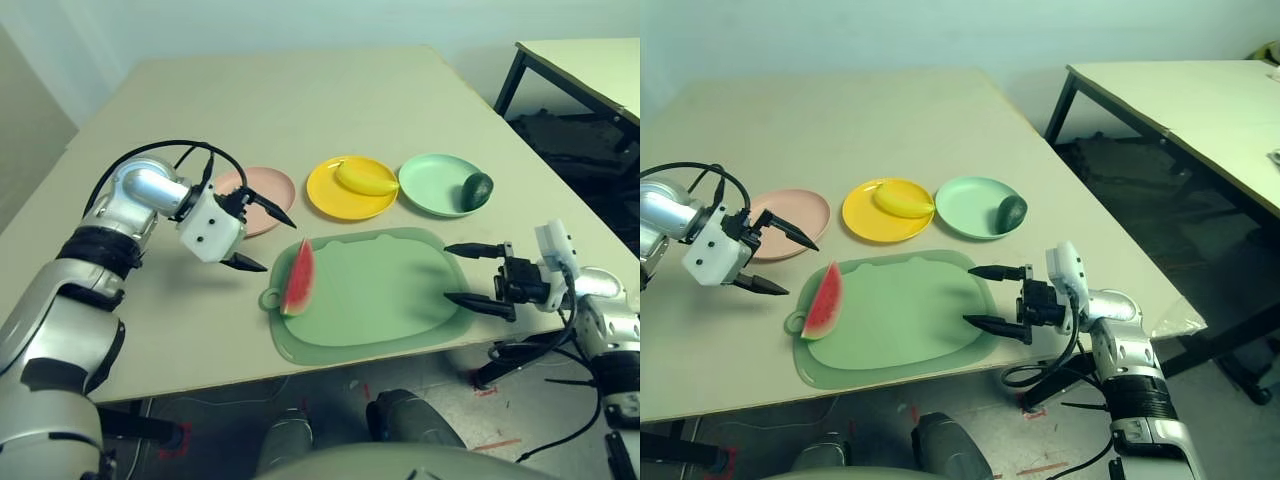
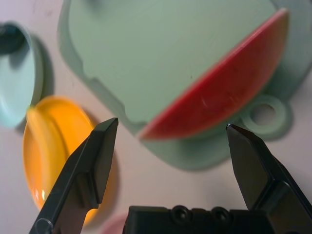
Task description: Place the fruits into color-matched plates.
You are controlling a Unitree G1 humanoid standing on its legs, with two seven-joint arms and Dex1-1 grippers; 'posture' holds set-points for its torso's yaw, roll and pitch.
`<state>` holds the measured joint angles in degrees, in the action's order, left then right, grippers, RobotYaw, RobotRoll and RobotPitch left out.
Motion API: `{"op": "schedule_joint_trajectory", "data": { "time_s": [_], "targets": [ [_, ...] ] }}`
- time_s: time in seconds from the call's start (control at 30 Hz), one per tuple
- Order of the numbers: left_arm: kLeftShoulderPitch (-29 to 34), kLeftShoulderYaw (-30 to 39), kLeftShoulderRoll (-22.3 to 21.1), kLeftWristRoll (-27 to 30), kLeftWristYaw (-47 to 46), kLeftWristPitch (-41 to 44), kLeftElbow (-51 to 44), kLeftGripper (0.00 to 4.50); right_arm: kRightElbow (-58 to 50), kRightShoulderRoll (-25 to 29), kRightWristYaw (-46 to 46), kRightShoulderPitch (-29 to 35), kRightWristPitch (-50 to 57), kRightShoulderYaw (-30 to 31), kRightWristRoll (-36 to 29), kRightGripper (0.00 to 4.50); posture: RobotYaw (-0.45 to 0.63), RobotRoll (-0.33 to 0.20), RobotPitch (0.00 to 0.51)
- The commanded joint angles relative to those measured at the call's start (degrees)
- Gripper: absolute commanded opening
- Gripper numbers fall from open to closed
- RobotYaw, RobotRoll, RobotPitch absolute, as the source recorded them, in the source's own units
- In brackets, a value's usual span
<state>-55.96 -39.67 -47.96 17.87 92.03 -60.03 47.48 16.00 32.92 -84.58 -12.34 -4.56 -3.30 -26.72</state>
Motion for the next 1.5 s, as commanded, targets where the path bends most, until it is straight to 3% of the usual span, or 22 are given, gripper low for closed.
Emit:
{"op": "schedule_joint_trajectory", "data": {
  "time_s": [0.03,0.37,0.57,0.73,1.0,1.33,1.43,1.5],
  "targets": [
    [-1.93,-4.48,1.25,0.63,0.47,-2.11,1.88,4.50,-1.62,0.34,0.96,0.83,0.96,-0.53,-0.71,4.45,-0.30,0.000,0.013],
    [-3.91,-16.20,0.47,3.15,0.47,-0.61,0.80,4.50,-2.52,2.62,0.59,0.03,3.02,-1.31,-1.65,4.45,-0.32,0.000,0.016],
    [-3.97,-19.55,0.04,4.73,0.47,0.38,-0.13,4.50,-2.61,2.52,0.63,-0.06,3.29,-1.07,-1.89,4.45,-0.32,0.000,0.019],
    [-2.37,-18.16,1.09,4.01,0.47,1.20,0.28,4.50,-2.66,2.60,0.66,0.07,3.33,-1.05,-1.88,4.45,-0.32,0.000,0.019],
    [2.09,-11.83,3.79,4.33,0.47,10.70,0.22,4.50,-2.45,3.03,0.41,0.08,3.19,-0.95,-1.60,4.45,-0.31,0.000,0.021],
    [3.68,-9.60,4.18,-1.09,0.47,11.76,-0.25,4.50,-2.38,3.41,0.57,-0.46,3.60,-0.83,-1.70,4.45,-0.31,0.000,0.021],
    [3.91,-9.19,4.41,-2.11,0.47,11.92,0.23,3.89,-2.63,3.28,0.88,-0.63,3.80,-0.72,-1.75,4.50,-0.31,0.000,0.021],
    [4.04,-8.63,4.72,-2.53,0.47,12.38,0.60,3.22,-2.72,3.23,0.93,-0.59,3.83,-0.70,-1.77,4.50,-0.31,0.000,0.021]
  ]
}}
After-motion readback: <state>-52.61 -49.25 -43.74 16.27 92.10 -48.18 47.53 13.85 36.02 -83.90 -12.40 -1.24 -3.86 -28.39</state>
